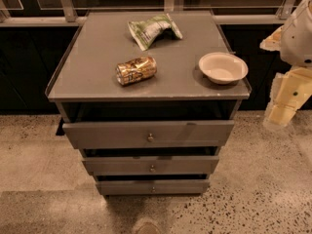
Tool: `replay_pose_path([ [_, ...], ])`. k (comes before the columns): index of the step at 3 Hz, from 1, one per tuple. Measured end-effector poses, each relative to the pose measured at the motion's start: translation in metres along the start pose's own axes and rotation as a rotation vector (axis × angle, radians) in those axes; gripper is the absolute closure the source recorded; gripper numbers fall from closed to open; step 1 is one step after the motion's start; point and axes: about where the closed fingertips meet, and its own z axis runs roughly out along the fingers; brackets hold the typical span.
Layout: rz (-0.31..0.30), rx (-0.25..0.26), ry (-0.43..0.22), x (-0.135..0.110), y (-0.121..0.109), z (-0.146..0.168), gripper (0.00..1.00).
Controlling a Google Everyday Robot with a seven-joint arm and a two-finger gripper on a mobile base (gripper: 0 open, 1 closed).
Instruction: Open top drawer
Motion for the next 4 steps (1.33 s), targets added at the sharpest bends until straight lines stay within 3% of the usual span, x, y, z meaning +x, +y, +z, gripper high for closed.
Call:
replay_pose_path([
  [2,0.006,0.014,-0.022,0.001,0.003,0.004,0.0],
  [3,0.008,-0.025,-0.117,0.011,0.025,0.046,0.0],
  [4,0.132,-0.139,-0.288,0.035,0.066,0.136,0.0],
])
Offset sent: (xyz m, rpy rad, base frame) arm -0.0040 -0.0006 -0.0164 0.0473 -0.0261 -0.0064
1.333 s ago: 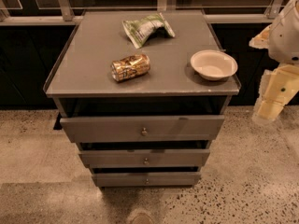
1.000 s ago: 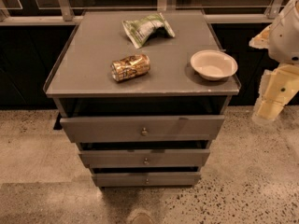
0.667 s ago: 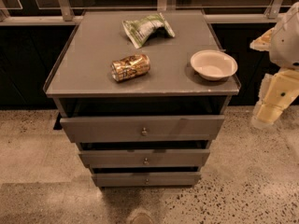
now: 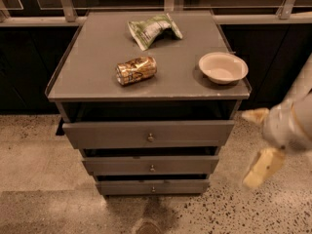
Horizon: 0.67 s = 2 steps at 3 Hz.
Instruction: Open top drawer
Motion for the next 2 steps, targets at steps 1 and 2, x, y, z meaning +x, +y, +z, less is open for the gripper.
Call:
replay_pose_path([
  [1,0.123,-0.011,-0.072,0.03,0.0125,0.0256,0.19],
  [2,0.122,-0.008,-0.071,0.029,0.0128,0.0243,0.42],
])
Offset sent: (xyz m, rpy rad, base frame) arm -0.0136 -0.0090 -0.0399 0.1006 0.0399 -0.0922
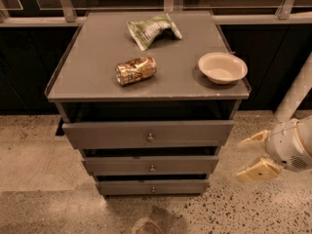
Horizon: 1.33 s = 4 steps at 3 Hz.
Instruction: Open top drawer
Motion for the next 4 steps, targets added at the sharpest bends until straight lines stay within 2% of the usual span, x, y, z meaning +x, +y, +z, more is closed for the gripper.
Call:
replay_pose_path([
  [2,0.0,0.0,0.0,0.0,0.0,0.0,0.89],
  [3,0.013,0.053,-0.016,0.0,0.0,0.004,1.0],
  [4,0.044,0.117,-0.125,0.005,0.007,0.026,1.0],
])
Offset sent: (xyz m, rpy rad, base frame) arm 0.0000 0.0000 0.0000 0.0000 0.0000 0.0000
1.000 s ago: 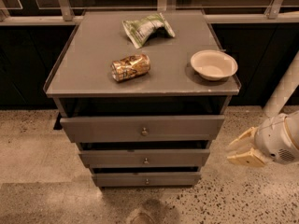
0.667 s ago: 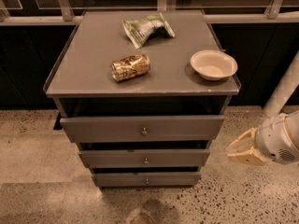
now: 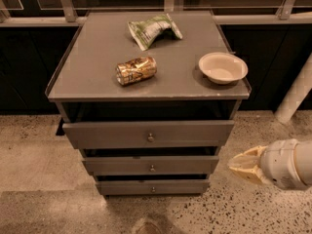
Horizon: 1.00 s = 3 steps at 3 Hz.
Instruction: Open top drawer
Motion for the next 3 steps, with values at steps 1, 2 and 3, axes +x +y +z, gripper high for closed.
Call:
replay_pose_path([
  [1,0.018,0.088,-0.186,-0.01,-0.012,0.025,1.0],
  [2,0.056,0.172,-0.359,-0.02,-0.05,0.062,1.0],
  [3,0.055,0.171,-0.358,-0.021,-0.05,0.062,1.0],
])
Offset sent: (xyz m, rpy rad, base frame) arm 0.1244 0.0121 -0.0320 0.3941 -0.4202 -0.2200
